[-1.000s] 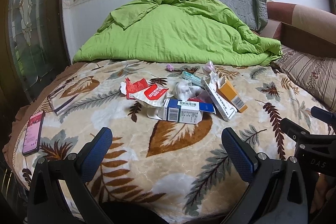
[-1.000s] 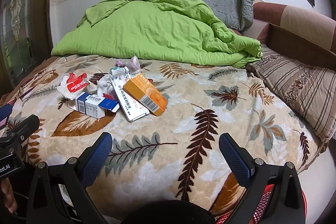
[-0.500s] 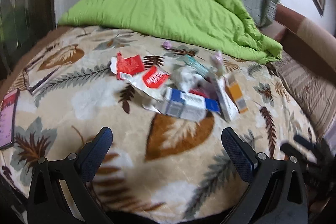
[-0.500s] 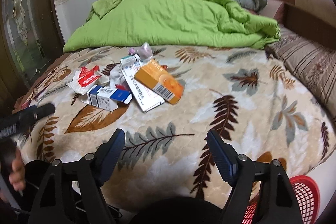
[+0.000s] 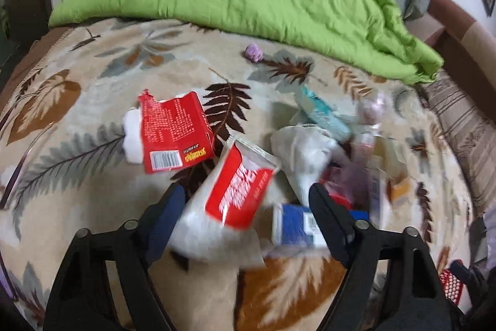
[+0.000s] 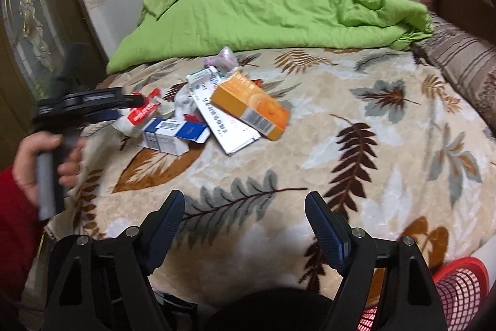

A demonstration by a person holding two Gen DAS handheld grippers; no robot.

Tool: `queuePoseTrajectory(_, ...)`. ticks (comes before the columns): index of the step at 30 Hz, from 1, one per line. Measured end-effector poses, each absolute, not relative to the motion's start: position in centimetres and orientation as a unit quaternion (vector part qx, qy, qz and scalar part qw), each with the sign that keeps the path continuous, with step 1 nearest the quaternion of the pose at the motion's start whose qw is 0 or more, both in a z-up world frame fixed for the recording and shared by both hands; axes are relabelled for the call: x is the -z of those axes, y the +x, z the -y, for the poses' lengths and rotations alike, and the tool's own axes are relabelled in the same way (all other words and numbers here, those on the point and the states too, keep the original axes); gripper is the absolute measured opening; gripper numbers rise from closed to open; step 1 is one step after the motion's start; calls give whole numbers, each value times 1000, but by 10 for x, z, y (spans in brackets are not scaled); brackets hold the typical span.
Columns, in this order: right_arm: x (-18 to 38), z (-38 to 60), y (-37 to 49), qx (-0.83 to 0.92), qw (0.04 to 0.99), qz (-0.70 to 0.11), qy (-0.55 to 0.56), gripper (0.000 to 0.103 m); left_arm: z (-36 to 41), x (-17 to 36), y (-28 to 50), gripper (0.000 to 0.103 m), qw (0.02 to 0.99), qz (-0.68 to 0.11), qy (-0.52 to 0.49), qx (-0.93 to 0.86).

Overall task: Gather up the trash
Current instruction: 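Grasp the red wet-wipe packet with the left tool while the right tool grasps the orange box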

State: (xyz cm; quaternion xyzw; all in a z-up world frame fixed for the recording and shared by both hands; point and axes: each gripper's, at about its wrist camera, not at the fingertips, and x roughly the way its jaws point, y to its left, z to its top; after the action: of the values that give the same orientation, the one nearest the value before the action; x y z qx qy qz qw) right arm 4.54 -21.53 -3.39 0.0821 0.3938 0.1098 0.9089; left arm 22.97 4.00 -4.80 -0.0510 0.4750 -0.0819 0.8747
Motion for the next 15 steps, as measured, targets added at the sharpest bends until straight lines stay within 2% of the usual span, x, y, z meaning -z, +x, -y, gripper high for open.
queuePoseTrajectory(1, 32, 215, 50, -115, 909, -393, 75, 84, -39, 52, 236, 67, 872, -481, -46, 79)
queuePoseTrajectory(2, 30, 214, 55, -119, 909, -393, 65, 84, -37, 58, 243, 57, 867, -490, -42, 79)
queuePoseTrajectory(3, 27, 214, 62, -125, 908, -395, 54, 84, -37, 63, 249, 54, 863, -498, -40, 75)
queuePoseTrajectory(7, 22, 221, 93, -161, 899, -405, 46, 84, -36, 74, 257, 52, 860, -502, -43, 76)
queuePoseTrajectory(10, 27, 223, 125, -197, 885, -421, 24, 84, -34, 81, 253, 46, 862, -499, -31, 79)
queuePoseTrajectory(15, 41, 226, 182, -233, 865, -444, -14, 83, -39, 85, 250, 45, 860, -500, -38, 97)
